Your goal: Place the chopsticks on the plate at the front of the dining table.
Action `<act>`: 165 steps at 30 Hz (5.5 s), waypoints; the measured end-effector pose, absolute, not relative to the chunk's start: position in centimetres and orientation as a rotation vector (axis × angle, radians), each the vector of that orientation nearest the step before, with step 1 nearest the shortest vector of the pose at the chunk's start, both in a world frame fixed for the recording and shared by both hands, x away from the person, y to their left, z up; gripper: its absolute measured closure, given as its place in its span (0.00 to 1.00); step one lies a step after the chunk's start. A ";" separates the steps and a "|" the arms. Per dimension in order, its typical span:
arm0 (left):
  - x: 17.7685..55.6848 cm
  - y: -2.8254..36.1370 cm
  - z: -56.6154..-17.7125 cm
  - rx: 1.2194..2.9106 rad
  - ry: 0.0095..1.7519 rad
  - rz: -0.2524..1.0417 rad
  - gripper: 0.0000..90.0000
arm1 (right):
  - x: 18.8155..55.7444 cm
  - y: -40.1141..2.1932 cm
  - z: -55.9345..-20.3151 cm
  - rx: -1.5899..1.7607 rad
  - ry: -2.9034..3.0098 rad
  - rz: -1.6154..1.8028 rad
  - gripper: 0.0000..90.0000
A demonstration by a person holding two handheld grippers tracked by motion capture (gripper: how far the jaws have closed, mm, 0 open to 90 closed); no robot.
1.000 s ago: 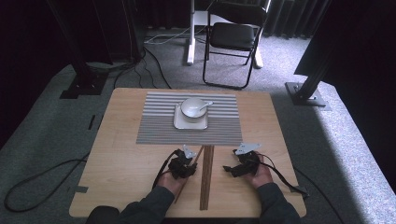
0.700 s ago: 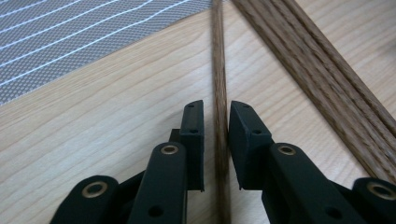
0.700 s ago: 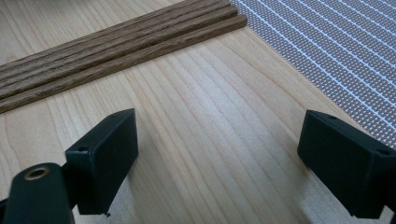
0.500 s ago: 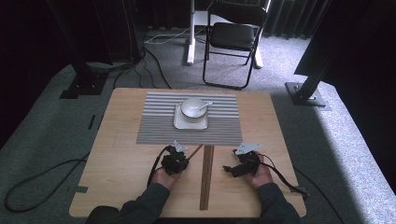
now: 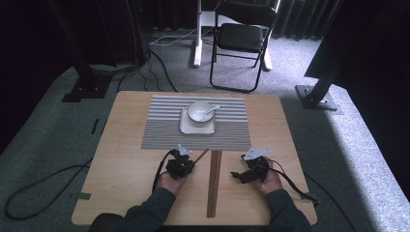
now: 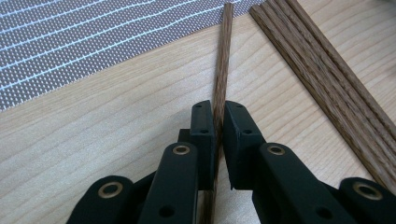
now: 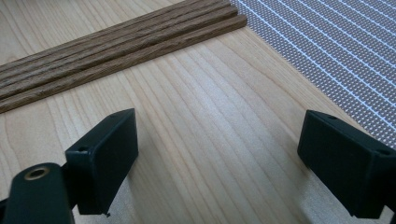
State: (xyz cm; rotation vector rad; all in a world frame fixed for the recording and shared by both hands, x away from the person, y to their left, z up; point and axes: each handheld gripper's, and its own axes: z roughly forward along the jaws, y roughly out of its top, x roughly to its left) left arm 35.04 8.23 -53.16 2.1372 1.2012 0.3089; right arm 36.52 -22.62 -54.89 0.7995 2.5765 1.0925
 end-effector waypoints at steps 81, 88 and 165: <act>35.6 10.7 -49.4 1.962 1.240 0.247 0.94 | 36.5 -22.6 -54.9 0.798 2.577 1.093 0.13; 35.8 11.0 -49.2 1.947 1.250 0.245 0.94 | 36.5 -22.6 -54.9 0.798 2.577 1.092 0.13; 39.7 13.2 -46.3 1.839 1.311 0.284 0.94 | 36.5 -22.6 -54.9 0.797 2.576 1.093 0.13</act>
